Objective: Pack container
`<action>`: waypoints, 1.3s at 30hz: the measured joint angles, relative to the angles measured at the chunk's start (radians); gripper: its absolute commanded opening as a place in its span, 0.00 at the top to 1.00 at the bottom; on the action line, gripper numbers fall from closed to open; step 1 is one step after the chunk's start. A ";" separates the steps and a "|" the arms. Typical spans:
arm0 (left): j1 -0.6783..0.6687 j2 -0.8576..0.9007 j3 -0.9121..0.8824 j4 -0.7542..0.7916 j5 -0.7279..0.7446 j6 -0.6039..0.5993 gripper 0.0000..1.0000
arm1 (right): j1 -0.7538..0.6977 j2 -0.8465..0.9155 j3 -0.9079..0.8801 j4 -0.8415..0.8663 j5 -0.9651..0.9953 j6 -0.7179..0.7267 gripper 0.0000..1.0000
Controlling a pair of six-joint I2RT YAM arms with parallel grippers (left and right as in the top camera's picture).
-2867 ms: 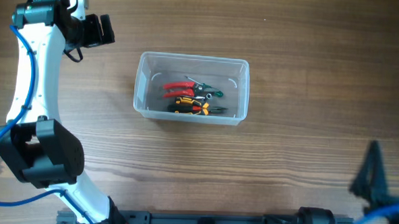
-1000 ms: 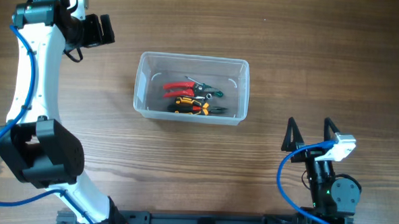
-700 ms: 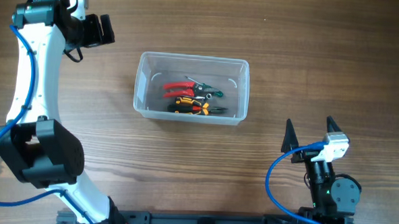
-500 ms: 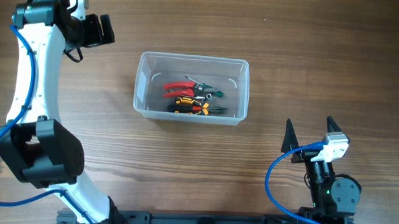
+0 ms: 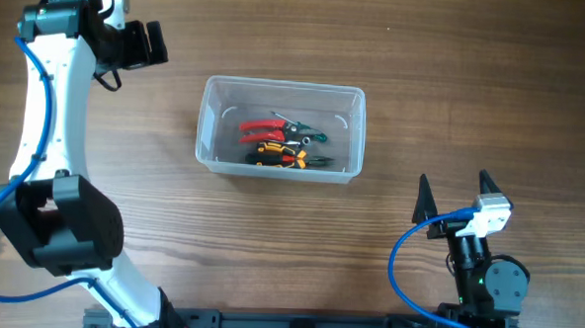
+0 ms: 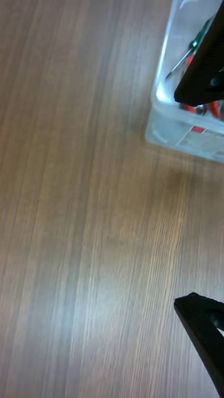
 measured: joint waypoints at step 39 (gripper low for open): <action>0.000 -1.684 -1.300 0.757 0.048 -0.072 0.00 | 0.000 -0.005 0.000 0.000 -0.003 0.000 0.00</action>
